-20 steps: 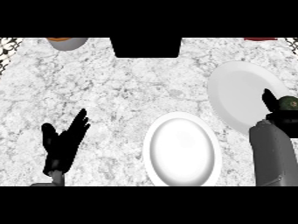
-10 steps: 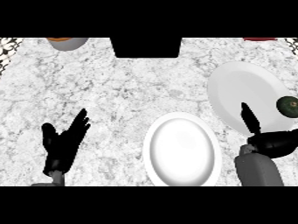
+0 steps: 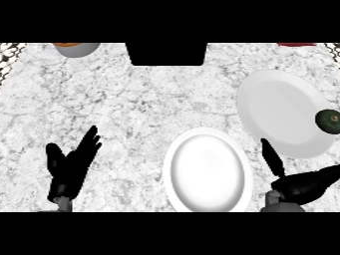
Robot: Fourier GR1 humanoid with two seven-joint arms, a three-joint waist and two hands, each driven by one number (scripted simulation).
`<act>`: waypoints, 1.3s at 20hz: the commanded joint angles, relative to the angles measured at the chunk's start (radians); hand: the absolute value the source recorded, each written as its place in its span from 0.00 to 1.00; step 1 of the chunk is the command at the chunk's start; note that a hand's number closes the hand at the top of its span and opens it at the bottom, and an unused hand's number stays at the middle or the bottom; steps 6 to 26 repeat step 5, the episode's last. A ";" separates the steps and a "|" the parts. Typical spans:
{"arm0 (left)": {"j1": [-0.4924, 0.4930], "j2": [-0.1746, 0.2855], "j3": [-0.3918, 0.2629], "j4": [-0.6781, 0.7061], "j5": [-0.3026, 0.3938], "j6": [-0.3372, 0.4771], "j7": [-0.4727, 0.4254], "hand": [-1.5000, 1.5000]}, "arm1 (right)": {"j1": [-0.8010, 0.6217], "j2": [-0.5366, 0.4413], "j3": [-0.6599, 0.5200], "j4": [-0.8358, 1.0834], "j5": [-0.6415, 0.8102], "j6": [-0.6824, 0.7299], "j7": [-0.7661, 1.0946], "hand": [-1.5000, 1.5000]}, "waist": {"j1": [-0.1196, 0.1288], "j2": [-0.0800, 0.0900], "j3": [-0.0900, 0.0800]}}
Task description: Pick the squash from the plate and place it in the plate
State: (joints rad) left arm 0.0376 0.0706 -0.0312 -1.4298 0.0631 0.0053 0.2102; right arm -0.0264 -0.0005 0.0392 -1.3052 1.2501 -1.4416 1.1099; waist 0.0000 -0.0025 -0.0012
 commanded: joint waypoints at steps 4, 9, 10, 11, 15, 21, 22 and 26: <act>-0.054 -0.036 -0.014 0.012 -0.021 0.045 0.044 0.50 | 0.064 0.001 0.085 0.002 0.115 -0.056 0.160 0.00 | -0.004 0.002 0.000; -0.039 0.006 0.009 0.003 -0.003 0.004 0.025 0.50 | 0.045 0.001 0.098 0.001 0.130 -0.056 0.169 0.00 | 0.000 0.002 0.001; -0.039 0.006 0.009 0.003 -0.003 0.004 0.025 0.50 | 0.045 0.001 0.098 0.001 0.130 -0.056 0.169 0.00 | 0.000 0.002 0.001; -0.039 0.006 0.009 0.003 -0.003 0.004 0.025 0.50 | 0.045 0.001 0.098 0.001 0.130 -0.056 0.169 0.00 | 0.000 0.002 0.001; -0.039 0.006 0.009 0.003 -0.003 0.004 0.025 0.50 | 0.045 0.001 0.098 0.001 0.130 -0.056 0.169 0.00 | 0.000 0.002 0.001; -0.039 0.006 0.009 0.003 -0.003 0.004 0.025 0.50 | 0.045 0.001 0.098 0.001 0.130 -0.056 0.169 0.00 | 0.000 0.002 0.001; -0.039 0.006 0.009 0.003 -0.003 0.004 0.025 0.50 | 0.045 0.001 0.098 0.001 0.130 -0.056 0.169 0.00 | 0.000 0.002 0.001; -0.039 0.006 0.009 0.003 -0.003 0.004 0.025 0.50 | 0.045 0.001 0.098 0.001 0.130 -0.056 0.169 0.00 | 0.000 0.002 0.001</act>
